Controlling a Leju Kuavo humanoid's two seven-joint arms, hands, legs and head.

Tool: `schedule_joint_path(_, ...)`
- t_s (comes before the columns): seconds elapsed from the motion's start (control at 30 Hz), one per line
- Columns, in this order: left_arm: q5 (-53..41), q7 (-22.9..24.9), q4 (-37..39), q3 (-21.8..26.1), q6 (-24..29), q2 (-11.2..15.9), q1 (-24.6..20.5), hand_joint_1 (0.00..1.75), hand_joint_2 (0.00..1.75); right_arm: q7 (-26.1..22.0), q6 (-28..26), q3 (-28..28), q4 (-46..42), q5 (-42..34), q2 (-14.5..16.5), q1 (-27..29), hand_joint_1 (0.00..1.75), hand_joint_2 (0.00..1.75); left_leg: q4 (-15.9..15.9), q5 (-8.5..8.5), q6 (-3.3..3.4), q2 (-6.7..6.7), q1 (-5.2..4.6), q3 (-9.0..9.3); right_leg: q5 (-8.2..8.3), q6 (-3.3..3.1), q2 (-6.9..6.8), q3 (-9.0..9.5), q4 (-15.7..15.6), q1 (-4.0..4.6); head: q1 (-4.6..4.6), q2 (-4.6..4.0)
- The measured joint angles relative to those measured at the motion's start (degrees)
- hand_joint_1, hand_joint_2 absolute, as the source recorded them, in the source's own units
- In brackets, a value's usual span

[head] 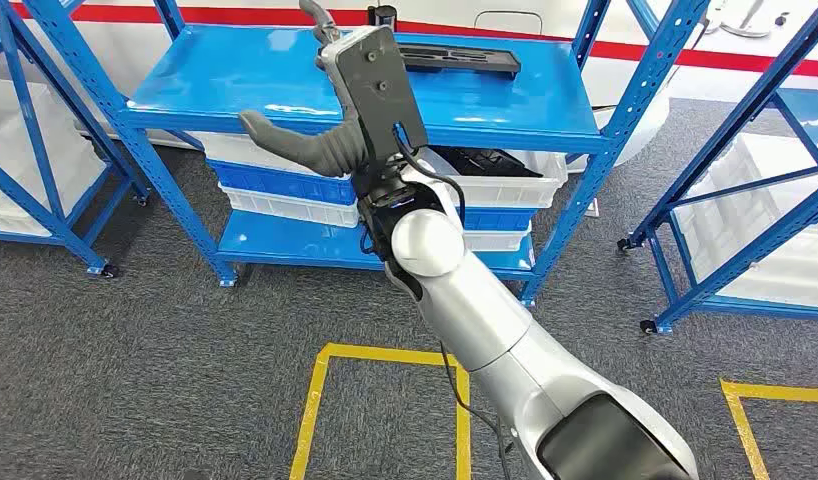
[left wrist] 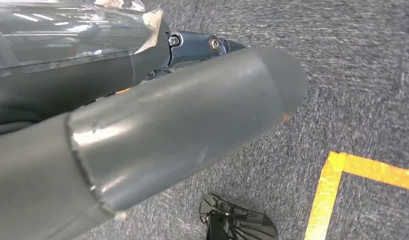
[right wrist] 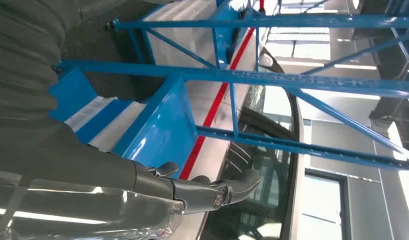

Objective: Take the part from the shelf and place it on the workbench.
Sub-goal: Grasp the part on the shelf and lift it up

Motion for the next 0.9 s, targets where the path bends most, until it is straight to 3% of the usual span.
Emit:
schedule_joint_path(0.07,0.24,-0.32,0.0,0.45,0.0,-0.05,0.06,0.0,0.0,-0.04,-0.14,0.68,0.09,-0.56,0.01,-0.21,0.0,1.75,0.01,-0.3,-0.18,-0.06,0.0,0.39,1.97,0.31,-0.02,1.6,-3.92,0.05,0.02,0.0)
schedule_joint_path(0.13,0.65,-0.83,0.0,1.26,0.03,-0.2,0.22,0.0,0.0,-0.13,-0.36,1.95,0.19,-1.49,0.01,-0.76,0.0,1.75,0.05,-0.97,-0.68,-0.11,-0.03,1.09,5.14,0.31,-0.23,4.56,-11.64,0.37,0.03,0.0)
schedule_joint_path(0.2,0.97,-1.02,0.0,1.99,0.25,-0.35,0.34,0.0,0.0,-0.26,-0.47,3.08,0.27,-2.3,0.03,-1.33,0.0,1.75,0.1,-1.55,-1.42,0.03,-0.07,1.35,5.93,-0.92,-0.38,6.3,-15.73,0.84,-0.02,0.0)
schedule_joint_path(0.23,1.09,-1.02,0.0,2.29,0.38,-0.38,0.39,0.0,0.0,-0.32,-0.52,3.52,0.33,-2.66,0.04,-1.5,0.0,1.75,0.19,-1.69,-1.78,0.14,-0.07,1.45,5.52,-1.64,-0.33,6.52,-16.06,1.01,-0.05,0.0)
schedule_joint_path(0.3,1.18,-0.98,0.0,2.72,0.55,-0.39,0.39,0.0,0.0,-0.39,-0.59,4.07,0.43,-3.14,0.09,-1.66,0.0,1.75,1.03,-1.83,-2.41,0.28,0.15,1.39,5.54,-2.45,-0.02,7.41,-16.38,0.69,-0.07,0.0)
schedule_joint_path(0.37,1.18,-0.99,0.0,2.87,0.59,-0.4,0.34,0.0,0.0,-0.43,-0.63,4.52,0.49,-3.29,0.11,-1.95,0.0,1.75,4.94,-2.02,-3.07,0.24,0.46,-0.81,5.0,-3.2,0.12,8.8,-16.77,0.3,-0.13,0.0)
schedule_joint_path(0.47,1.19,-0.98,0.0,3.22,0.61,-0.33,0.49,0.0,0.0,-0.43,-0.64,5.26,0.63,-3.35,0.1,-2.2,0.0,1.75,14.5,-4.67,-4.23,0.22,0.99,-8.14,3.49,-3.92,0.37,10.58,-16.91,0.27,-0.15,0.0)
schedule_joint_path(0.53,1.18,-0.98,0.0,3.53,0.61,-0.26,0.61,0.0,0.0,-0.43,-0.68,5.58,0.8,-3.51,0.09,-2.19,0.0,1.75,15.45,-5.13,-4.68,0.24,1.31,-11.04,2.21,-3.8,0.76,12.14,-16.91,0.24,-0.15,0.0)
schedule_joint_path(0.57,1.15,-0.97,0.0,3.65,0.61,-0.22,0.62,0.0,0.0,-0.43,-0.73,5.65,0.9,-3.63,0.09,-2.2,0.0,1.75,13.14,-3.59,-4.75,0.25,1.46,-11.08,1.46,-3.66,0.9,13.15,-16.91,0.18,-0.16,0.0)
schedule_joint_path(0.63,1.07,-0.98,0.02,3.83,0.58,-0.14,0.68,0.0,0.0,-0.48,-0.85,5.73,1.16,-3.92,0.05,-2.32,0.0,1.75,6.08,2.41,-4.74,0.28,1.59,-9.79,-0.21,-3.21,1.02,15.17,-16.93,0.15,-0.13,0.0)
schedule_joint_path(0.7,0.88,-1.0,0.06,3.9,0.52,-0.1,0.64,0.0,0.0,-0.58,-0.93,5.94,1.56,-4.22,0.04,-2.64,0.0,1.75,2.0,5.96,-4.17,0.37,1.28,-8.66,-1.45,-2.5,1.18,16.1,-17.32,0.31,-0.14,0.0)
schedule_joint_path(0.8,0.59,-1.06,0.08,3.94,0.46,-0.09,0.51,0.0,0.0,-0.95,-1.05,6.24,2.06,-4.53,0.09,-3.06,0.0,1.75,1.38,5.18,-2.55,0.25,0.76,-7.48,-1.87,-1.34,1.12,16.99,-17.5,0.57,-0.2,0.0)
schedule_joint_path(0.83,0.54,-1.08,0.09,3.95,0.45,-0.1,0.49,0.0,0.0,-1.13,-1.09,6.28,2.2,-4.54,0.06,-3.2,0.0,1.75,1.15,4.76,-2.05,0.17,0.74,-6.81,-1.86,-1.15,0.95,16.74,-16.23,0.61,-0.15,0.0)
schedule_joint_path(0.9,0.49,-1.09,0.09,3.95,0.44,-0.09,0.43,0.0,0.0,-1.33,-1.14,6.38,2.6,-4.57,-0.03,-3.37,0.0,1.75,0.83,3.88,-1.32,-0.02,0.73,-5.46,-2.46,-1.27,0.69,13.26,-10.63,0.59,-0.05,0.0)
